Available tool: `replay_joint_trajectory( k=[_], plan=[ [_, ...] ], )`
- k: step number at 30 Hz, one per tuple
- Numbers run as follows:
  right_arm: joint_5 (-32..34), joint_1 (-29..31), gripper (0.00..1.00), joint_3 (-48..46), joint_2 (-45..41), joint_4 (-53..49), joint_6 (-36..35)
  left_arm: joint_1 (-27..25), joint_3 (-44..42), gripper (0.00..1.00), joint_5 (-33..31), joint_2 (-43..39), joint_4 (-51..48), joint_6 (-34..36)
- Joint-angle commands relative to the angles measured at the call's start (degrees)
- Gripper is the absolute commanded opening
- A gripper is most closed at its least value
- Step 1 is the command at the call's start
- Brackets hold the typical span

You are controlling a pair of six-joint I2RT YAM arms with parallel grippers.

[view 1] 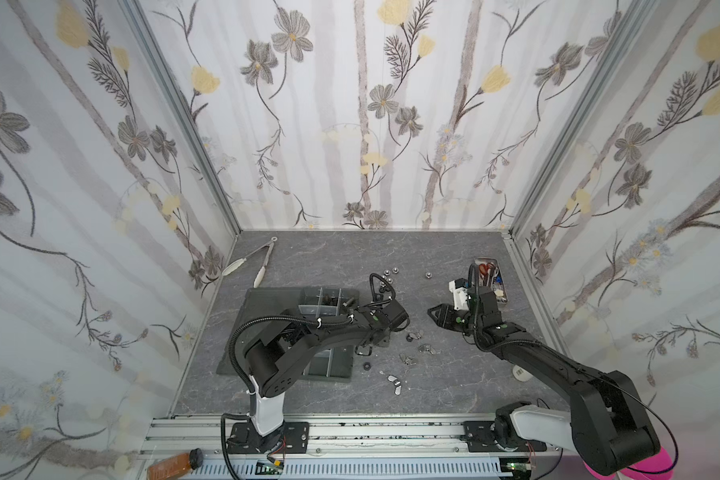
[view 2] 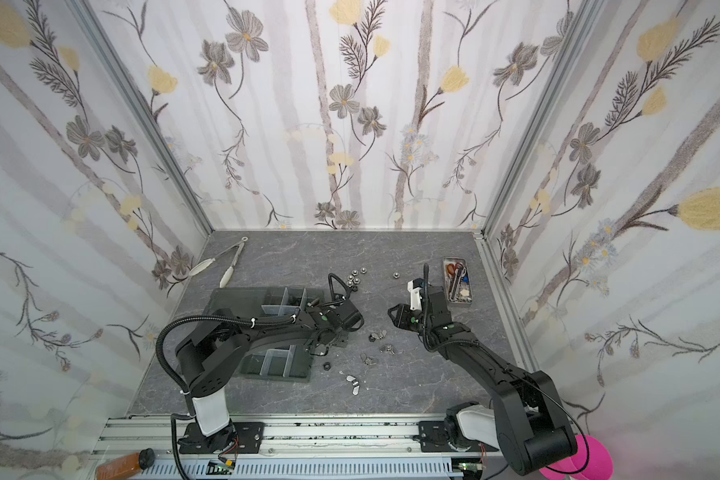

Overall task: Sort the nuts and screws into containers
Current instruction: 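Adjust the left gripper over the black nut and close on it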

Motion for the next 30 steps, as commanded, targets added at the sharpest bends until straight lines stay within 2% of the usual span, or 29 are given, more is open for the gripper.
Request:
replay_joint_trajectory(
  k=[1,9,14,21,26,30],
  plan=[
    [-0.38,0.01,0.37,0.31,0.32,0.89,-0.43,-0.53,0.97,0.38,2.69,-0.18,-0.23,-0.95],
    [-0.38,-0.1,0.37,0.56,0.37,0.65,-0.66,-1.46,3.32,0.37,1.58,0.11,-1.61,-0.77],
    [-0.4,-0.29,0.37,0.4,0.45,0.62,-0.84,-1.46,4.2,0.5,-0.76,-1.89,-3.35,-0.64],
    [-0.65,-0.35,0.37,-0.14,0.45,1.19,-0.66,0.21,2.26,0.61,-0.99,-3.27,-3.52,-0.6],
    [-0.86,-0.41,0.37,-0.28,0.29,1.24,-0.54,0.82,1.04,0.61,1.02,-2.82,-1.79,-0.51],
    [-0.91,-0.34,0.37,-0.32,-0.06,1.07,-0.5,1.17,0.86,0.56,2.24,-1.18,-0.62,-0.01]
  ],
)
